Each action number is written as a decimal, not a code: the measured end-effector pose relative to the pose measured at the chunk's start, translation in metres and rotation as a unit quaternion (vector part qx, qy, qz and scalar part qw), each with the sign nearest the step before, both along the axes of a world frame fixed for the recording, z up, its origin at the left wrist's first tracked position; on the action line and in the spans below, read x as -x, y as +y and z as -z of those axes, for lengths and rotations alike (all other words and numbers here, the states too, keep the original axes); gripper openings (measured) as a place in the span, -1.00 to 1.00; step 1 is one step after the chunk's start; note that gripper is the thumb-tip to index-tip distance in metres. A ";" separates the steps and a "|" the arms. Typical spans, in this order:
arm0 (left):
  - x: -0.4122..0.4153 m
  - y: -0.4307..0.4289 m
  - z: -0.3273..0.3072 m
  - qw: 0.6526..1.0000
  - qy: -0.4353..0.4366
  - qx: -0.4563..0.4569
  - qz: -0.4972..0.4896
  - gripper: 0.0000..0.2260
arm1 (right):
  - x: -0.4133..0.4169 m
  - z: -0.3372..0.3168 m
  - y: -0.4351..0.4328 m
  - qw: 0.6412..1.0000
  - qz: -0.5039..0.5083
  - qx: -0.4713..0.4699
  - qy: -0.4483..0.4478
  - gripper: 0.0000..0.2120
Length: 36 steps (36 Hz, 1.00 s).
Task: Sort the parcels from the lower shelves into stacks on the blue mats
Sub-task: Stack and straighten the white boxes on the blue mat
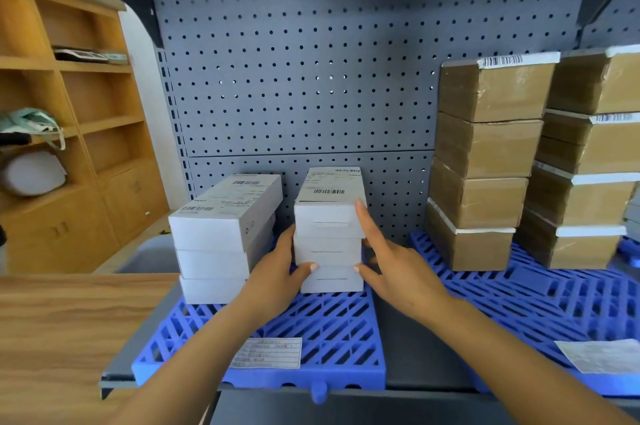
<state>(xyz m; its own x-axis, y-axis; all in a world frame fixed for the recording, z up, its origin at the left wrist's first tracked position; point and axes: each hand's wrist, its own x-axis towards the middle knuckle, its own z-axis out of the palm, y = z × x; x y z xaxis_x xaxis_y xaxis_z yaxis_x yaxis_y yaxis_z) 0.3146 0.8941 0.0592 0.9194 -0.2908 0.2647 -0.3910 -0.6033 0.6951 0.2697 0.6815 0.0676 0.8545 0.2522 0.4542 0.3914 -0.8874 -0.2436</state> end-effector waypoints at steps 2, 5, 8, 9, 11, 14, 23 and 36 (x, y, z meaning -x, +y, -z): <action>-0.001 -0.002 -0.001 1.000 -0.007 -0.005 0.000 -0.39 | -0.003 0.000 -0.001 1.000 -0.001 0.002 0.002 -0.02; -0.002 -0.003 0.000 1.000 -0.013 -0.007 0.005 -0.38 | -0.006 0.001 -0.003 1.000 0.001 -0.007 0.008 -0.02; -0.001 -0.004 0.000 1.000 -0.010 -0.017 0.007 -0.38 | -0.007 0.002 -0.002 1.000 -0.002 -0.015 0.010 -0.02; -0.001 -0.004 0.000 1.000 -0.006 -0.021 0.007 -0.37 | -0.007 0.002 -0.002 1.000 -0.003 -0.017 0.011 -0.02; -0.002 -0.004 -0.001 1.000 0.002 -0.026 0.007 -0.35 | -0.006 0.002 -0.001 1.000 -0.004 -0.019 0.013 -0.02; -0.001 -0.003 -0.003 1.000 0.014 -0.021 0.013 -0.36 | -0.003 -0.001 0.000 1.000 -0.002 -0.009 0.015 -0.02; 0.003 -0.003 0.006 1.000 0.017 -0.002 0.002 -0.39 | -0.001 0.006 -0.009 1.000 -0.003 0.001 -0.014 0.01; 0.000 -0.002 0.007 1.000 0.015 -0.008 0.014 -0.39 | 0.001 0.004 -0.005 0.997 0.006 0.078 -0.002 -0.02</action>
<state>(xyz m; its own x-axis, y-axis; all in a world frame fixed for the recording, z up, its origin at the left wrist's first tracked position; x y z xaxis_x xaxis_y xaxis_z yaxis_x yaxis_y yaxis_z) 0.3142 0.8926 0.0522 0.9185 -0.3199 0.2325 -0.3867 -0.6037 0.6971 0.2683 0.6762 0.0634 0.8561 0.3098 0.4136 0.3815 -0.9188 -0.1017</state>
